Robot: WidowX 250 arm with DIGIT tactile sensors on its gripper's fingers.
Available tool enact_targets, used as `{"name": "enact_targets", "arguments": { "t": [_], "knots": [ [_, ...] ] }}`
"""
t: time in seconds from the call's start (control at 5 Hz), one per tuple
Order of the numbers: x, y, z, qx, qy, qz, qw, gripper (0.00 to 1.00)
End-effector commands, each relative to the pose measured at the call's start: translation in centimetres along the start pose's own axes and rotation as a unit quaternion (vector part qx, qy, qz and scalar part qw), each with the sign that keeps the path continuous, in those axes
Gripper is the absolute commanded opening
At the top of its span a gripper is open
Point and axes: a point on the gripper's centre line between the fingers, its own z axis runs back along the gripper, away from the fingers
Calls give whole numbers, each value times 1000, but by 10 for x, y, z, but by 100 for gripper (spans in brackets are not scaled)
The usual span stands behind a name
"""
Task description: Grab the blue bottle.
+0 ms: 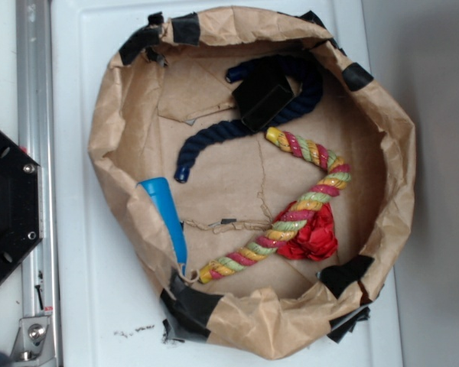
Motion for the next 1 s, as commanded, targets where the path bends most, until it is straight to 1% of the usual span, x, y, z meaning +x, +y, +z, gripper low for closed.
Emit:
{"name": "enact_targets", "arguments": {
  "t": [0.0,0.2,0.4,0.6,0.8],
  "knots": [
    [0,0,0,0,0,0,1000,100],
    [46,1,-26,-13,11,-7,1000,100],
    [78,4,-52,-28,14,-14,999,100],
    [96,18,-83,-38,56,33,997,100],
    [96,23,-113,-43,94,50,993,100]
  ]
}}
